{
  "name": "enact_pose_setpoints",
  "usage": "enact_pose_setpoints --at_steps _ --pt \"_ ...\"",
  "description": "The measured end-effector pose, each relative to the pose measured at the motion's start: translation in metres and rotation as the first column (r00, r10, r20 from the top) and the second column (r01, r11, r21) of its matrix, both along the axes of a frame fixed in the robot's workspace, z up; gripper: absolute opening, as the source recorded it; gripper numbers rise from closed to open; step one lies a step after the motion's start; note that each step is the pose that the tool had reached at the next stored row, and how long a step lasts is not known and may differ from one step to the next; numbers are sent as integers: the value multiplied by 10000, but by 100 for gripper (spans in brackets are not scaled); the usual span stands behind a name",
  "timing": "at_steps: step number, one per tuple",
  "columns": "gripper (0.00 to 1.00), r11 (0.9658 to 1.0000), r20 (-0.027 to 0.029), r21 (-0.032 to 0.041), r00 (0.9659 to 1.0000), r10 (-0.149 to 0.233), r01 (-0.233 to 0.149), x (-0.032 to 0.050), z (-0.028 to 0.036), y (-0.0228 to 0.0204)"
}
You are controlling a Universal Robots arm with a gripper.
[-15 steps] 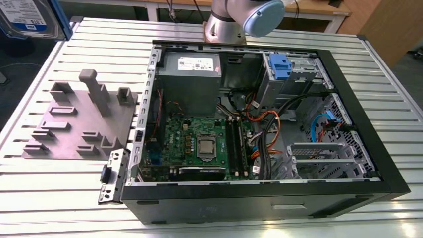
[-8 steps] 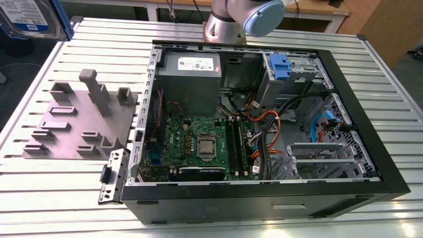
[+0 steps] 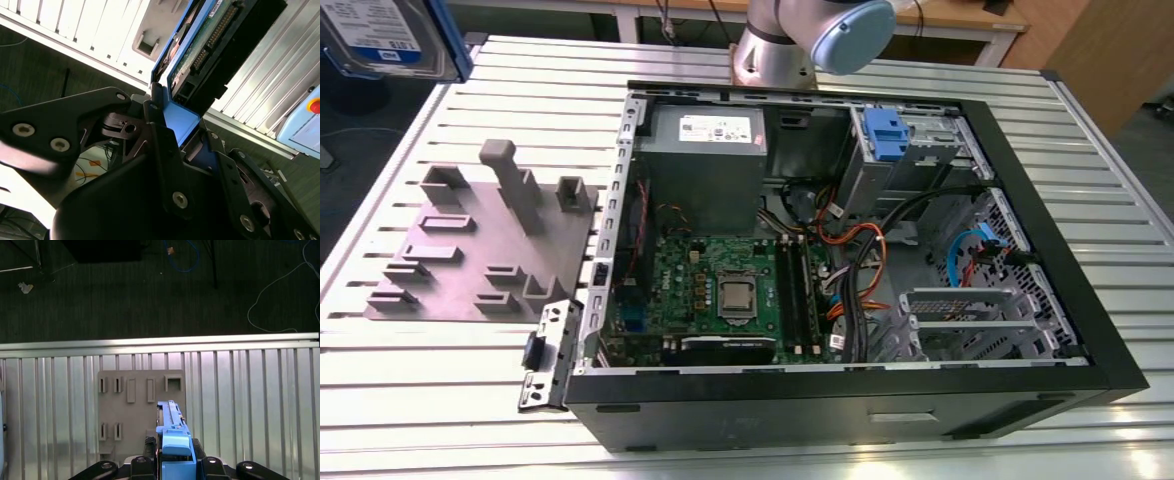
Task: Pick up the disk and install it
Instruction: 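Pick up the disk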
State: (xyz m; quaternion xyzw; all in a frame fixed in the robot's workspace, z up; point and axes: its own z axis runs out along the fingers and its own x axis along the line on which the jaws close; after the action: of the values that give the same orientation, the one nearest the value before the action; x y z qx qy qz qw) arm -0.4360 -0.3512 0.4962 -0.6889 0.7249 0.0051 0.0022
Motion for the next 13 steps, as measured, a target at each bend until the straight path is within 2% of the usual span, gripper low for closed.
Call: enact_pose_setpoints --at_steps 9,13 --pt "36 10000 -1 0 10000 0 0 20 0 0" --pt "36 10000 0 -1 10000 0 0 20 0 -16"
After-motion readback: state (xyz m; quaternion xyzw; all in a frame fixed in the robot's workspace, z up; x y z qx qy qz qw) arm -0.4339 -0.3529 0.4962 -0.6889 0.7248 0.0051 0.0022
